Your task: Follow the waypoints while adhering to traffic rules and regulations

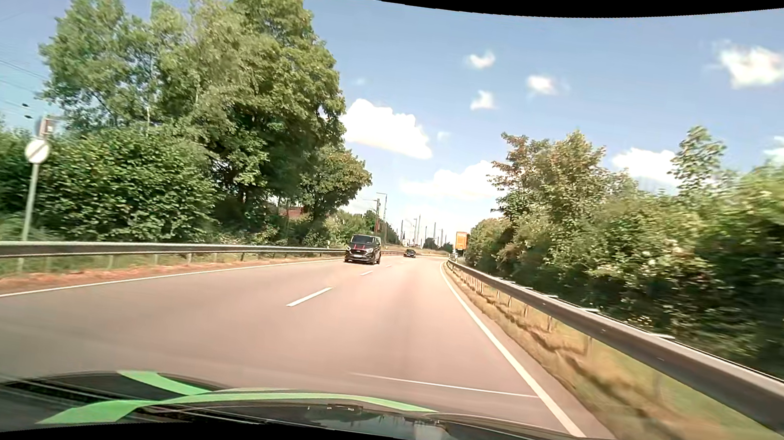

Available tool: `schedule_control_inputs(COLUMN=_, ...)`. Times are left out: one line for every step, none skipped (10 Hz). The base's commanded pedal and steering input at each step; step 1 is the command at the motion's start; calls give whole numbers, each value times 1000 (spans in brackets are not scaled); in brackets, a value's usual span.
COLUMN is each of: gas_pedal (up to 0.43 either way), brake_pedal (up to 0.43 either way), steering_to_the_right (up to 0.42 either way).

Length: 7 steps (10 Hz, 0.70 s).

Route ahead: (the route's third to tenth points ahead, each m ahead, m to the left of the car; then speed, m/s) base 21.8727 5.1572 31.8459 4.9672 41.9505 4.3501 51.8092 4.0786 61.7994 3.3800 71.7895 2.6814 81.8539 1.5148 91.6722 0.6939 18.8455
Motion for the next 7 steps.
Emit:
schedule_control_inputs(gas_pedal=260, brake_pedal=0, steering_to_the_right=3)
schedule_control_inputs(gas_pedal=260, brake_pedal=0, steering_to_the_right=3)
schedule_control_inputs(gas_pedal=268, brake_pedal=0, steering_to_the_right=2)
schedule_control_inputs(gas_pedal=299, brake_pedal=0, steering_to_the_right=3)
schedule_control_inputs(gas_pedal=311, brake_pedal=0, steering_to_the_right=2)
schedule_control_inputs(gas_pedal=311, brake_pedal=0, steering_to_the_right=2)
schedule_control_inputs(gas_pedal=287, brake_pedal=0, steering_to_the_right=3)
